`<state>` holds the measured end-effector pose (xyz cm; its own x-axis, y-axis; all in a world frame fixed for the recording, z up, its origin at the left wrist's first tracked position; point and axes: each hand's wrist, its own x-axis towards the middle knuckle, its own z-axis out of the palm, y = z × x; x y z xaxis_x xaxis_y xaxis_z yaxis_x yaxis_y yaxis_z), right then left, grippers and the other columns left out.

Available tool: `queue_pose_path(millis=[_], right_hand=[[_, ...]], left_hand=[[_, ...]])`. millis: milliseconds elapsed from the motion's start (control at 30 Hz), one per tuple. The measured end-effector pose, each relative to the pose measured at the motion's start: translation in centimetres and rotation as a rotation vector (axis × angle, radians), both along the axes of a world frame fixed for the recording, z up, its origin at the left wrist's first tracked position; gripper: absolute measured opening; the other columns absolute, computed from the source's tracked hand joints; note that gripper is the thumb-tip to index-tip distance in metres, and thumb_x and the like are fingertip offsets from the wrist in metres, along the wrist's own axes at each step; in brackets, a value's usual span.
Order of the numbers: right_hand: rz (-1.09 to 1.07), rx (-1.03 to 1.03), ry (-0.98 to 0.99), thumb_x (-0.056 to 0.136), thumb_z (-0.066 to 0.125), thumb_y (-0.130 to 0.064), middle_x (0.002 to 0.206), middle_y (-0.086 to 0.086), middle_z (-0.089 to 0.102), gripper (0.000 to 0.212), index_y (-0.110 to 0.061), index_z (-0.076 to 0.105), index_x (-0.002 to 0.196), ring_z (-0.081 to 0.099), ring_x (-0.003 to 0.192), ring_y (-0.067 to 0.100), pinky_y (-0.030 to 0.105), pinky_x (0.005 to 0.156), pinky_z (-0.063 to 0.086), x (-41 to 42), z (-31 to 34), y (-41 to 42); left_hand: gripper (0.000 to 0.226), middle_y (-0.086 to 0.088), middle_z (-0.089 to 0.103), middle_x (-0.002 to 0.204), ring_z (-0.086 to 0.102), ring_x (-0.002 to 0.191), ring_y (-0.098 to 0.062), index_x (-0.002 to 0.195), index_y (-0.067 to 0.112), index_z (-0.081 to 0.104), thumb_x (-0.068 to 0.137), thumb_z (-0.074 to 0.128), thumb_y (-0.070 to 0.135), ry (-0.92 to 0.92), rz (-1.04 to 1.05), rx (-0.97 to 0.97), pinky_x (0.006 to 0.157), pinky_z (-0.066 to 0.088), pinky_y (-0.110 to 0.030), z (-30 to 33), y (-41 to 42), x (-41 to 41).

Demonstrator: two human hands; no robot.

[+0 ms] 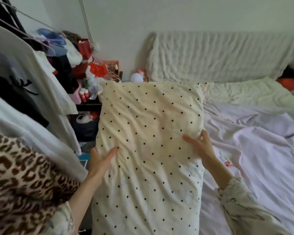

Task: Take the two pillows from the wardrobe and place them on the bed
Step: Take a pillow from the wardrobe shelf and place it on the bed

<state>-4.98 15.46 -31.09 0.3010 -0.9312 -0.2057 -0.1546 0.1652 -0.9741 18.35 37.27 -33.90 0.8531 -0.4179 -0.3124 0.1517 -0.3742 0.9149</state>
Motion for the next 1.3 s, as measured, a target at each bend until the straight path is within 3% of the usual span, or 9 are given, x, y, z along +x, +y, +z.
queue_pose_path(millis=[133, 267, 367, 600, 767, 967, 1067, 1233, 1300], right_hand=[[-0.044, 0.000, 0.004, 0.070, 0.079, -0.028, 0.092, -0.014, 0.056, 0.052, -0.028, 0.044, 0.108, 0.059, 0.079, 0.006, 0.021, 0.056, 0.047, 4.6, -0.5, -6.2], [-0.101, 0.007, 0.039, 0.067, 0.081, -0.033, 0.107, -0.002, 0.060, 0.069, -0.019, 0.045, 0.124, 0.062, 0.094, 0.020, 0.039, 0.078, 0.054, 10.1, -1.3, -13.2], [-0.131, 0.008, 0.000, 0.066, 0.082, -0.031, 0.108, 0.000, 0.061, 0.071, -0.018, 0.045, 0.125, 0.063, 0.089, 0.016, 0.029, 0.063, 0.052, 14.9, -1.5, -18.4], [-0.233, 0.014, -0.001, 0.066, 0.082, -0.031, 0.111, 0.002, 0.061, 0.071, -0.016, 0.046, 0.125, 0.063, 0.089, 0.018, 0.031, 0.062, 0.053, 23.6, -0.4, -28.5], [-0.272, 0.025, 0.040, 0.068, 0.080, -0.034, 0.112, 0.006, 0.060, 0.069, -0.014, 0.045, 0.123, 0.063, 0.094, 0.026, 0.044, 0.077, 0.057, 27.4, -0.6, -35.9], [-0.315, 0.079, 0.006, 0.067, 0.081, -0.033, 0.109, 0.006, 0.059, 0.066, -0.013, 0.045, 0.119, 0.063, 0.088, 0.023, 0.036, 0.067, 0.055, 30.9, -1.9, -47.9], [-0.354, 0.112, -0.026, 0.066, 0.081, -0.035, 0.111, 0.005, 0.058, 0.073, -0.014, 0.043, 0.125, 0.062, 0.094, 0.026, 0.041, 0.076, 0.055, 31.9, -2.3, -54.9], [-0.464, 0.168, -0.077, 0.066, 0.082, -0.033, 0.117, 0.010, 0.059, 0.073, -0.012, 0.045, 0.126, 0.062, 0.096, 0.030, 0.045, 0.076, 0.056, 31.4, -1.6, -64.1], [-0.522, 0.176, -0.094, 0.067, 0.082, -0.032, 0.114, 0.011, 0.061, 0.070, -0.011, 0.046, 0.123, 0.064, 0.092, 0.029, 0.043, 0.070, 0.058, 30.7, -1.2, -67.4]], left_hand=[[0.060, -0.003, 0.053, 0.108, 0.052, 0.096, -0.023, 0.117, 0.018, 0.041, 0.072, 0.075, 0.039, 0.003, -0.033, -0.019, 0.087, 0.045, -0.040, -0.1, -7.1, 5.0], [0.062, -0.002, 0.057, 0.110, 0.055, 0.099, -0.024, 0.117, 0.018, 0.043, 0.070, 0.077, 0.038, 0.021, -0.069, -0.043, 0.089, 0.046, -0.041, -0.5, -15.2, 11.7], [0.062, -0.005, 0.062, 0.113, 0.059, 0.100, -0.025, 0.117, 0.016, 0.049, 0.067, 0.080, 0.035, 0.042, -0.102, -0.066, 0.091, 0.049, -0.047, -0.7, -21.3, 17.3], [0.070, -0.004, 0.059, 0.122, 0.057, 0.108, -0.026, 0.125, 0.017, 0.046, 0.066, 0.078, 0.039, -0.013, -0.196, -0.054, 0.095, 0.046, -0.046, 1.4, -34.4, 28.1], [0.071, -0.004, 0.061, 0.118, 0.058, 0.103, -0.025, 0.123, 0.017, 0.047, 0.064, 0.080, 0.041, -0.013, -0.232, -0.027, 0.089, 0.048, -0.043, 2.0, -43.6, 33.3], [0.077, -0.005, 0.057, 0.122, 0.056, 0.106, -0.027, 0.127, 0.018, 0.045, 0.063, 0.080, 0.044, -0.041, -0.313, 0.006, 0.092, 0.047, -0.045, 2.4, -57.5, 37.8], [0.076, -0.006, 0.057, 0.122, 0.057, 0.105, -0.029, 0.126, 0.017, 0.045, 0.065, 0.078, 0.045, -0.091, -0.364, 0.019, 0.093, 0.047, -0.047, 3.5, -65.9, 39.4], [0.062, -0.007, 0.062, 0.114, 0.059, 0.091, -0.024, 0.115, 0.017, 0.051, 0.067, 0.076, 0.047, -0.257, -0.479, 0.042, 0.081, 0.049, -0.038, 6.8, -77.6, 39.4], [0.069, -0.007, 0.060, 0.120, 0.059, 0.099, -0.025, 0.124, 0.015, 0.048, 0.068, 0.075, 0.048, -0.283, -0.540, 0.014, 0.089, 0.047, -0.039, 8.0, -82.7, 39.2]])
